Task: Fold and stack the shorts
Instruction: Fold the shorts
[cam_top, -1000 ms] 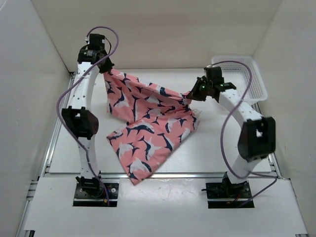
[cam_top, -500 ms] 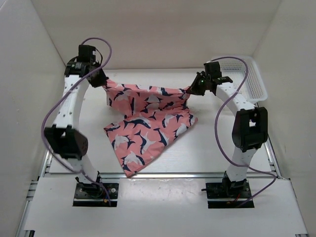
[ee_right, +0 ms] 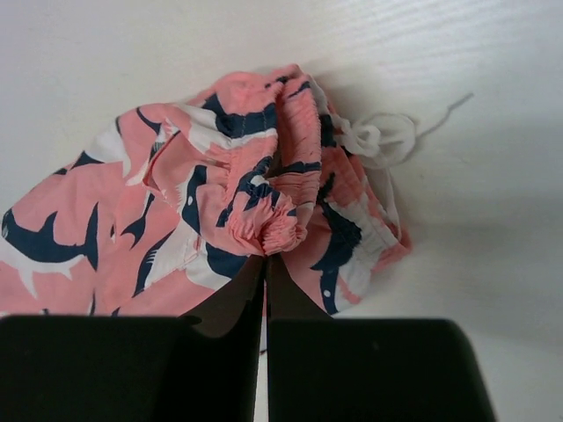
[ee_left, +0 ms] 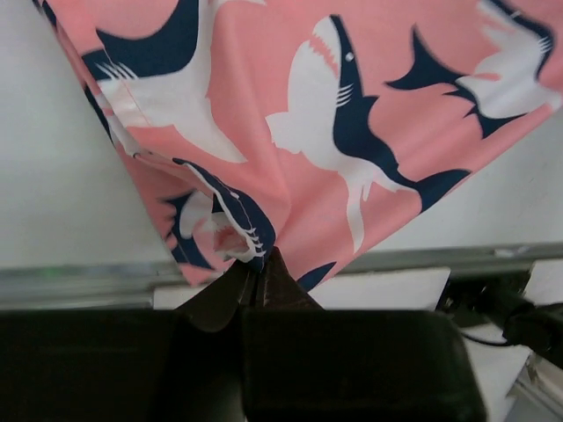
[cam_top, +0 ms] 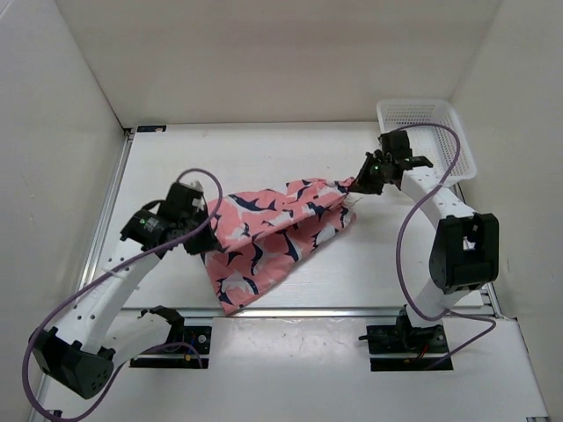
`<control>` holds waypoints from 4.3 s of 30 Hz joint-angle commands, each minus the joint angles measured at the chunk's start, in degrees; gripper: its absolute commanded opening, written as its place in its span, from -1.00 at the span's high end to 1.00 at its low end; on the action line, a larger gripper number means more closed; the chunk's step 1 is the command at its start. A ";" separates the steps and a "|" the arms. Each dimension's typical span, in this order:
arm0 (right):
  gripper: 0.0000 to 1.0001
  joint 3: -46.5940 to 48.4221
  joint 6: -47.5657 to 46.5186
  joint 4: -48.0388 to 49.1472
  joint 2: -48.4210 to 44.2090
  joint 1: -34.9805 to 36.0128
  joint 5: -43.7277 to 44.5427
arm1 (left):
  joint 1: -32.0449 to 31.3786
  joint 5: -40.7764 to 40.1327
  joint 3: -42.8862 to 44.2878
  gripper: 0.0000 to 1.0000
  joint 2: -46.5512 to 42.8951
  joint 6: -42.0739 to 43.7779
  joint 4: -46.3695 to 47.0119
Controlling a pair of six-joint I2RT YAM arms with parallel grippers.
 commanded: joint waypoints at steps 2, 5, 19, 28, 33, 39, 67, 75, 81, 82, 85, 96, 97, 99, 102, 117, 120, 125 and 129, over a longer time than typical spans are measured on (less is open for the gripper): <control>1.00 -3.79 -2.74 -0.54 -5.87 -1.58 5.37 | -5.47 1.30 -7.96 0.79 -4.86 -8.45 -1.65; 0.56 -7.31 -3.27 -0.55 -8.33 -1.58 6.60 | -8.55 4.20 -13.33 0.12 -4.86 -11.96 -1.11; -0.30 -18.22 -3.27 4.10 -10.72 -2.20 0.98 | -9.78 4.04 -23.35 -0.96 1.81 -21.28 6.08; -0.37 -15.68 -0.29 10.26 1.24 -2.20 -5.70 | -6.45 1.41 -24.86 -0.87 17.69 -19.89 15.59; -0.06 -15.15 1.91 8.60 2.65 1.05 1.14 | -1.79 0.09 -18.73 0.51 25.80 -11.48 16.11; 0.40 -19.36 5.95 9.11 1.51 7.02 5.19 | 8.38 -4.65 -6.96 0.80 31.60 -4.33 12.96; -0.09 -24.65 18.26 20.20 3.18 10.62 0.52 | 28.44 -5.28 12.06 -0.86 39.08 5.78 5.74; 1.00 -23.23 16.08 10.02 -2.96 9.59 13.09 | 30.73 -3.34 9.95 -0.78 36.80 7.62 6.36; 1.00 -22.97 7.12 -0.10 -14.74 7.47 21.97 | 26.45 -1.32 6.09 -0.71 30.92 7.55 6.36; 1.00 -22.01 4.67 -2.63 -16.84 7.47 23.46 | 25.30 -0.71 4.61 -0.68 30.39 6.06 6.36; 1.00 -19.20 1.92 -6.60 -19.66 7.47 28.21 | 21.00 1.49 1.44 -0.45 29.77 3.86 9.08; 1.00 -2.78 -7.57 -13.99 -18.97 10.19 34.29 | 13.42 5.09 9.59 0.80 44.25 1.21 13.48; 1.00 -1.28 -7.58 -14.69 -18.10 11.24 34.90 | 13.42 5.09 10.73 0.80 46.44 1.21 13.48; 1.00 1.71 -8.89 -16.18 -17.04 12.47 35.52 | 13.42 5.09 13.37 0.80 48.56 1.21 13.48; 1.00 7.16 -8.89 -17.51 -13.45 16.42 36.04 | 12.55 6.41 15.83 0.80 52.70 1.21 13.48; 1.00 33.62 -4.85 -24.10 11.78 41.65 46.32 | 9.64 9.76 18.30 0.80 58.69 0.60 14.97; 1.00 39.42 -4.85 -24.81 17.76 44.55 46.33 | 10.16 9.75 18.30 0.80 58.16 0.60 14.97; 1.00 45.05 -4.85 -24.81 25.66 46.49 43.96 | 11.48 9.75 17.25 0.80 56.84 0.60 14.97; 1.00 45.76 -4.85 -24.81 27.61 46.49 42.37 | 13.33 10.37 15.06 0.80 53.68 0.60 14.97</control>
